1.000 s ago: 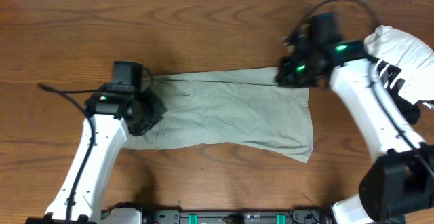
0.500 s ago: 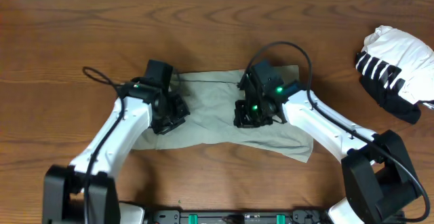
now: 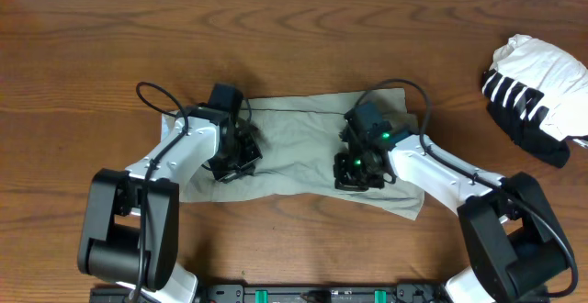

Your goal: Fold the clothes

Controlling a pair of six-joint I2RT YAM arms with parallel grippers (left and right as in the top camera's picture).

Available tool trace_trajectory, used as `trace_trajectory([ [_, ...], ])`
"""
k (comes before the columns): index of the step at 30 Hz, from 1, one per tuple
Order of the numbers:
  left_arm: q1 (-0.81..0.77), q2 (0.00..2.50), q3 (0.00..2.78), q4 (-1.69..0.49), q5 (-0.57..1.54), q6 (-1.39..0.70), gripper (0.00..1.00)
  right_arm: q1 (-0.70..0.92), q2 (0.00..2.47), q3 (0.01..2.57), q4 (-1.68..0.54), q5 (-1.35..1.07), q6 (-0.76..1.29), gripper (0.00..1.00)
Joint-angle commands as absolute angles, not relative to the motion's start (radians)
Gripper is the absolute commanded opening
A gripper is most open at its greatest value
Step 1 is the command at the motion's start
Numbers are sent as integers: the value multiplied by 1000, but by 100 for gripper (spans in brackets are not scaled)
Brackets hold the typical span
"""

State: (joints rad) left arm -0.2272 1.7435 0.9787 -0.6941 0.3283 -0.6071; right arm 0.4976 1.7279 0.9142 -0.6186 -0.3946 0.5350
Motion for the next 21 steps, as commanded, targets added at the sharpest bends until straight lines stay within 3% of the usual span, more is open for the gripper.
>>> trace_trajectory([
  [1,-202,1760,986,-698,328,-576,6,442,1737,876,-617,-370,542,4],
  [21,96,1760,986,-762,206,-479,6,150,1737,848,-688,-258,429,1],
])
